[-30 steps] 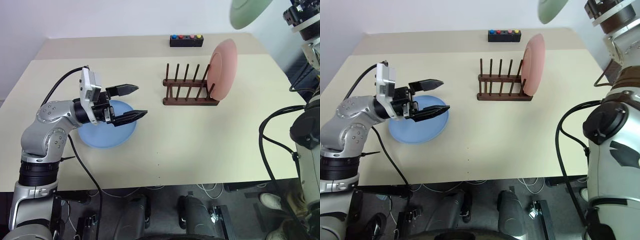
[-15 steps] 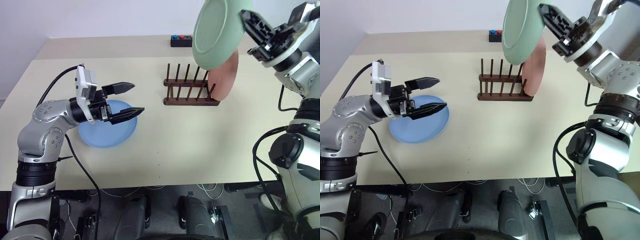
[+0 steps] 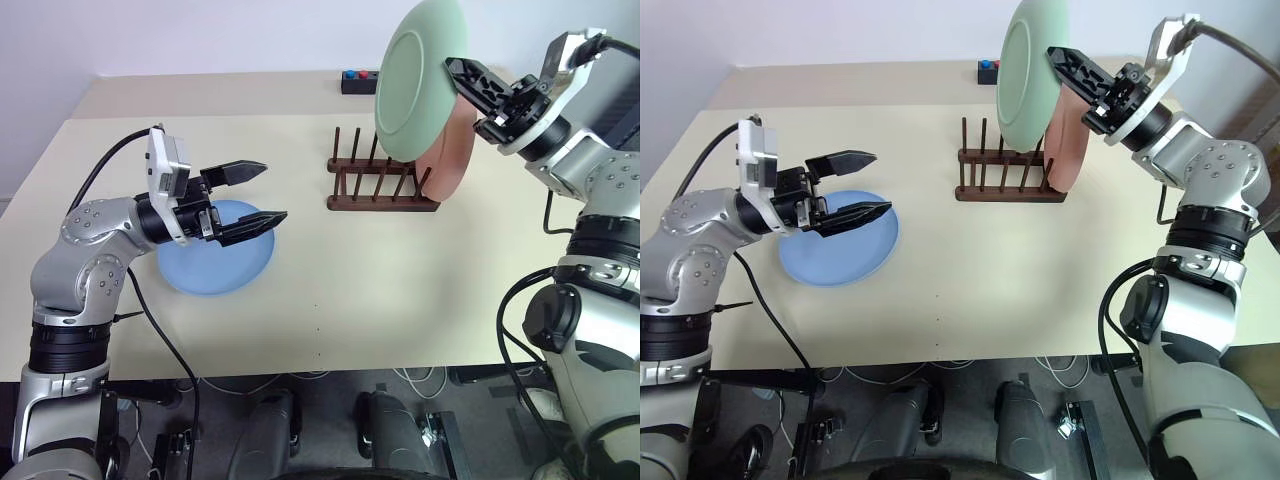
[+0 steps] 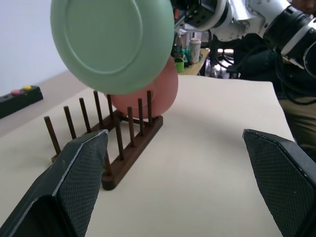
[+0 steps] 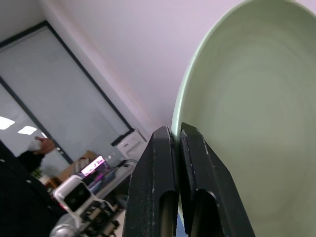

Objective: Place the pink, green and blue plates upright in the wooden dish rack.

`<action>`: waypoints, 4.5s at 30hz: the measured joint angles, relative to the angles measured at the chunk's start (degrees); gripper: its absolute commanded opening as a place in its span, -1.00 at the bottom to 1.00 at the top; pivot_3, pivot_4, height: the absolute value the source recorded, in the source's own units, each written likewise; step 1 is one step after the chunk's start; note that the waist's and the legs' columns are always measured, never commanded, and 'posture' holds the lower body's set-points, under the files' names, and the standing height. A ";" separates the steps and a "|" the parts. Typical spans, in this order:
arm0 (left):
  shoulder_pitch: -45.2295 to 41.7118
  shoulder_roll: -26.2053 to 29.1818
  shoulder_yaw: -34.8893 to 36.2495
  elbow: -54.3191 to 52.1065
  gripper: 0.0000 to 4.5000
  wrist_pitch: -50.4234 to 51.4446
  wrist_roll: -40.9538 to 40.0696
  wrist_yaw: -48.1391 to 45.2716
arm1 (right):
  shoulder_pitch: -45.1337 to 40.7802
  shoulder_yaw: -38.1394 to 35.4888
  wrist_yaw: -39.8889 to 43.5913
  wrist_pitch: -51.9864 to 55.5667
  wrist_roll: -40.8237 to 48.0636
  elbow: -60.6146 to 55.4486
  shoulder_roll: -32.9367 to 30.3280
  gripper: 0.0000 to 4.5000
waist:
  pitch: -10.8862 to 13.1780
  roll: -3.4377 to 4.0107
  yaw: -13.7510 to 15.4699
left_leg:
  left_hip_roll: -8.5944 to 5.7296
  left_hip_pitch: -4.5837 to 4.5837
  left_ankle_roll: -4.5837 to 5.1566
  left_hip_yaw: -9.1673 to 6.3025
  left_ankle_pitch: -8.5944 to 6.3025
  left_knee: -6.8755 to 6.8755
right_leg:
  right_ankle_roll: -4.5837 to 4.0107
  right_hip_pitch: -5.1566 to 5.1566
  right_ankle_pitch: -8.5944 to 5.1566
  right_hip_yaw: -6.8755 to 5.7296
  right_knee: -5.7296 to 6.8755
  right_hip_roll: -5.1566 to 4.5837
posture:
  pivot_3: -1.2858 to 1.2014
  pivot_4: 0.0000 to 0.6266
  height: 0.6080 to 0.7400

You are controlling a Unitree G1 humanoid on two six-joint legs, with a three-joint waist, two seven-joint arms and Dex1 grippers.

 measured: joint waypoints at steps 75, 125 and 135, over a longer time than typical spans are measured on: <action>0.58 0.95 1.45 -2.14 1.00 1.54 -1.28 1.10 | 7.68 11.27 8.49 -32.79 -15.52 -7.04 -2.15 0.99 | 0.00 -0.01 -0.09 | 0.03 0.01 -0.01 -0.01 0.00 0.00 | 0.00 -0.01 0.00 0.00 -0.01 0.02 | 0.03 -0.52 0.93; 10.79 17.53 15.65 17.45 1.00 19.79 6.73 21.77 | 22.04 20.36 29.95 -32.45 -12.72 -26.95 -11.20 0.99 | 0.02 -0.06 0.12 | 0.04 -0.02 -0.15 -0.07 -0.09 -0.07 | -0.01 -0.17 0.00 0.01 -0.07 -0.22 | 0.03 -0.52 0.93; 6.22 13.80 11.21 19.68 1.00 28.93 7.60 25.55 | 22.32 20.46 28.73 -32.35 -12.76 -27.14 -10.77 0.99 | 0.00 -0.09 0.46 | 0.02 -0.05 -0.20 -0.07 -0.10 -0.07 | -0.02 -0.41 0.02 0.01 -0.06 -0.26 | 0.03 -0.52 0.93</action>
